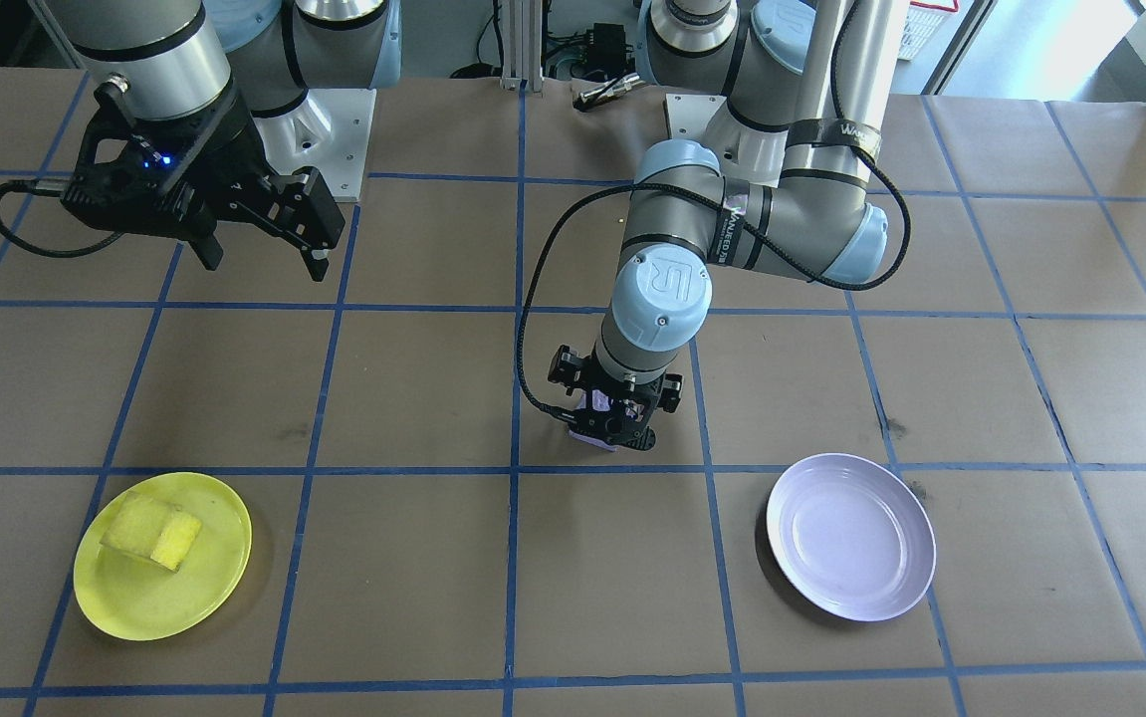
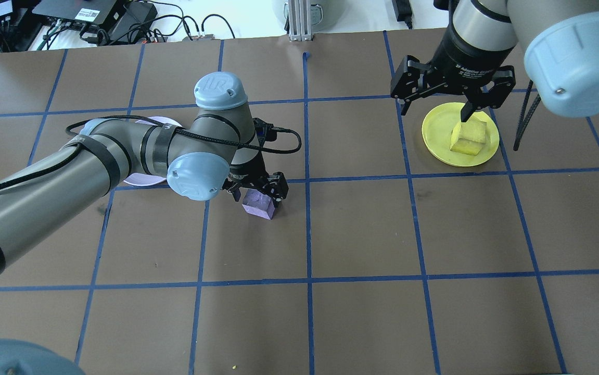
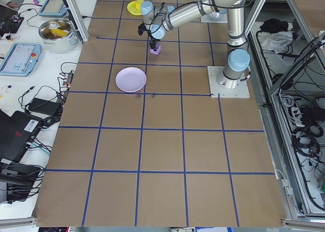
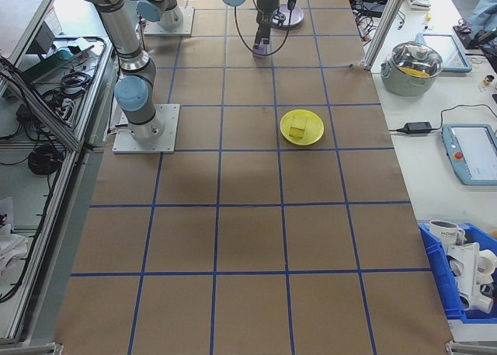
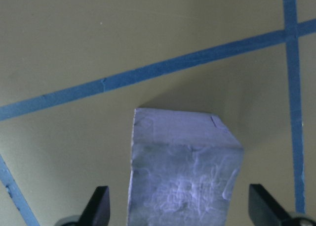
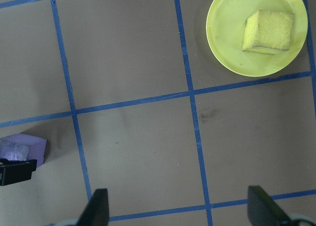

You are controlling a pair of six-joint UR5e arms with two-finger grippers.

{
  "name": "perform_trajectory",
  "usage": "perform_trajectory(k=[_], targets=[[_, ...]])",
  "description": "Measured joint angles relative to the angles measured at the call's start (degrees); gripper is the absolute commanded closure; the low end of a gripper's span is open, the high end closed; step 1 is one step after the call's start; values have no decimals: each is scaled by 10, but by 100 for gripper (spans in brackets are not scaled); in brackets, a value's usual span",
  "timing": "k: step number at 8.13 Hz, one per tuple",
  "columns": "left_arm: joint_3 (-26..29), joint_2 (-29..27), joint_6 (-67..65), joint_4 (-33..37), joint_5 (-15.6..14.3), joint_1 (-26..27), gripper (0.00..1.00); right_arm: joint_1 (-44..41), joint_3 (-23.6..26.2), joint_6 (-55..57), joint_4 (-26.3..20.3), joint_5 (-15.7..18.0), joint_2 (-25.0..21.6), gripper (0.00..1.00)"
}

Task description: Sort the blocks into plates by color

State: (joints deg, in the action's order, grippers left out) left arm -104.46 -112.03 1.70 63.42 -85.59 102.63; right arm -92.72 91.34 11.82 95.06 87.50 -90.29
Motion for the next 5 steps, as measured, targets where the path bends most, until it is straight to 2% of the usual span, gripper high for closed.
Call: perform_trajectory(k=[1, 2, 5], targets=[[-1, -8, 0, -8, 1, 0, 44, 0, 0, 0, 0, 0, 0, 0], [-1, -13, -3, -13, 2, 0, 99, 0, 0, 0, -1, 0, 0, 0], [0, -4, -3, -10, 4, 0, 100, 0, 0, -1, -1, 0, 0, 0]])
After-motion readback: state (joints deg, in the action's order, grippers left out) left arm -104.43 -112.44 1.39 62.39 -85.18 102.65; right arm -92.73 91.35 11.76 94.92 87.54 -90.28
